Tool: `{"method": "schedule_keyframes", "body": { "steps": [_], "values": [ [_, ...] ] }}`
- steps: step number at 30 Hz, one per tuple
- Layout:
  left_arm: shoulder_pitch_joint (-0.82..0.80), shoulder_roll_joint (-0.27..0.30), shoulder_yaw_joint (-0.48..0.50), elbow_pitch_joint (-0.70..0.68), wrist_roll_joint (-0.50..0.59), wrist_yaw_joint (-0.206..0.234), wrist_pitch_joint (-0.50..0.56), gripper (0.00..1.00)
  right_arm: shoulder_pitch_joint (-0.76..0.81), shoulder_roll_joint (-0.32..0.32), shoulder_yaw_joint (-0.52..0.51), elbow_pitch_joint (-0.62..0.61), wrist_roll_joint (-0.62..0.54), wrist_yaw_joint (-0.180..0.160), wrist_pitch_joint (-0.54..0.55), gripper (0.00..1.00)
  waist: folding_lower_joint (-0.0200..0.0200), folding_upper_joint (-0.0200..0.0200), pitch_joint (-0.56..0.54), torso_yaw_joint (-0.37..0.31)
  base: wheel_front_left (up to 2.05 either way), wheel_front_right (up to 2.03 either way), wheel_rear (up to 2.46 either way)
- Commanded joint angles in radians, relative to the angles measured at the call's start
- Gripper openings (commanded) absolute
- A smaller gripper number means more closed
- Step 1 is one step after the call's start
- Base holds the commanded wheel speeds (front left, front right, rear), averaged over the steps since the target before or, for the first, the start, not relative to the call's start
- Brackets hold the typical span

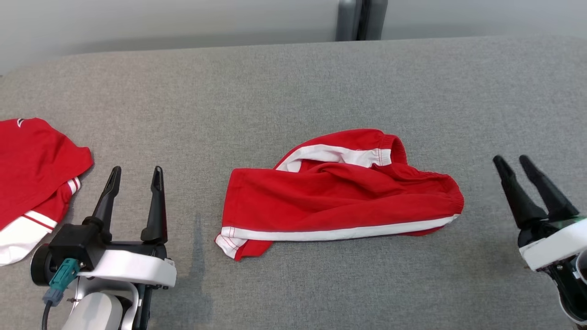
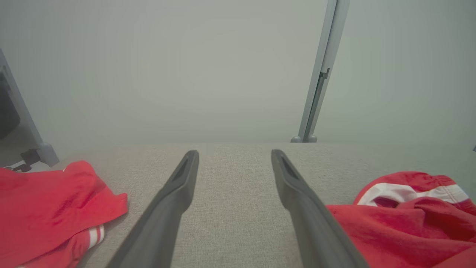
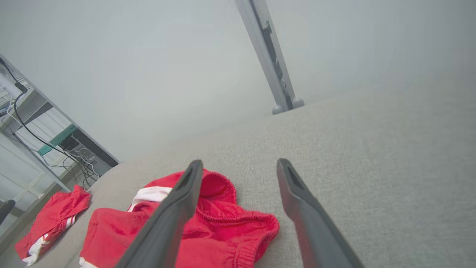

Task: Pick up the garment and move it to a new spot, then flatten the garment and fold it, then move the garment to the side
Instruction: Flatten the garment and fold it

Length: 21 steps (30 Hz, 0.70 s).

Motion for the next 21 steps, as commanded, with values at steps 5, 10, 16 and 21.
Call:
{"method": "schedule_keyframes", "body": {
  "steps": [5,10,16,21],
  "values": [
    [0.030,0.013,0.010,-0.030,-0.007,0.021,0.012,1.00,0.022,0.051,-0.102,-0.048,-0.163,0.000,-0.108,1.00,0.0001,0.0000,-0.036,-0.001,0.00,0.00,0.00],
    [0.063,0.017,0.004,-0.063,-0.005,0.037,0.028,1.00,0.050,0.151,-0.205,-0.093,-0.401,0.000,-0.133,1.00,0.0001,0.0000,-0.063,0.000,0.00,0.00,0.00],
    [0.097,0.019,-0.011,-0.086,0.001,0.054,0.042,1.00,0.110,0.263,-0.268,-0.153,-0.624,0.000,-0.077,1.00,0.0001,0.0000,-0.079,0.004,0.00,0.00,0.00],
    [0.097,0.022,-0.023,-0.085,0.005,0.056,0.057,1.00,0.148,0.322,-0.290,-0.190,-0.692,0.000,-0.033,1.00,0.0001,0.0000,-0.078,0.002,0.00,0.00,0.00]
  ]
}}
